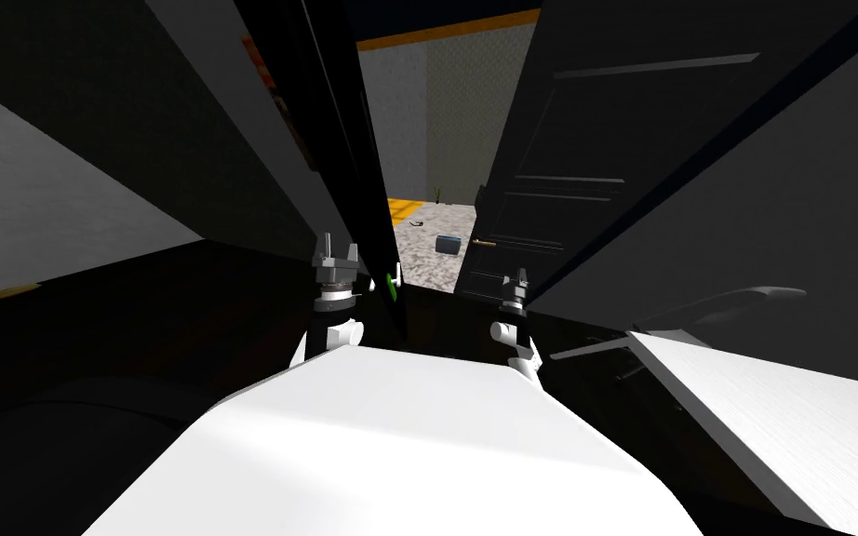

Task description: Pull the door open

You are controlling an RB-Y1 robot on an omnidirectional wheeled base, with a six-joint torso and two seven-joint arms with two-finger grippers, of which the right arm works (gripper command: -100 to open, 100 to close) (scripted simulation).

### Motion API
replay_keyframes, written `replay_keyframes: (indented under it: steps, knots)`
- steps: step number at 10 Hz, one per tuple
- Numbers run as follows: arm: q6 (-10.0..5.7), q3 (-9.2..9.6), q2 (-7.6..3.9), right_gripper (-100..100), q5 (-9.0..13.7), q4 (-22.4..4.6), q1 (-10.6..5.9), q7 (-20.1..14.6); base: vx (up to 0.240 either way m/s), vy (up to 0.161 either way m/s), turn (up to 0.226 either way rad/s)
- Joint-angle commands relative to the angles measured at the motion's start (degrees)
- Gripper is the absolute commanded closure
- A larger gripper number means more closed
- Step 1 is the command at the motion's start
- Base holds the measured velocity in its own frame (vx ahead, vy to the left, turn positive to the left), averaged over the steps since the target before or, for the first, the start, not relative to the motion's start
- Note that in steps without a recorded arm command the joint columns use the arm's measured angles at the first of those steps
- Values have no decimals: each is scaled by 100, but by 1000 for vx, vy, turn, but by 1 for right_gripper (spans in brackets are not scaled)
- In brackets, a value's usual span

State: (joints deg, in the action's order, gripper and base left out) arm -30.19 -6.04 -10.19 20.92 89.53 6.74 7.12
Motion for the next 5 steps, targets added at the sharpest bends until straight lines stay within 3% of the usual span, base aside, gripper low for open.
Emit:
replay_keyframes:
  steps: [1,2,3,5]
  knots:
    - [36,-19,-28,-100,78,-177,-89,63,55,-39,88]
    - [36,-31,-83,-100,199,-386,-220,137,51,-46,142]
    - [36,-31,-83,-100,199,-426,-220,137,37,-40,62]
    - [35,-55,-191,-100,441,-835,-482,287,54,-53,170]
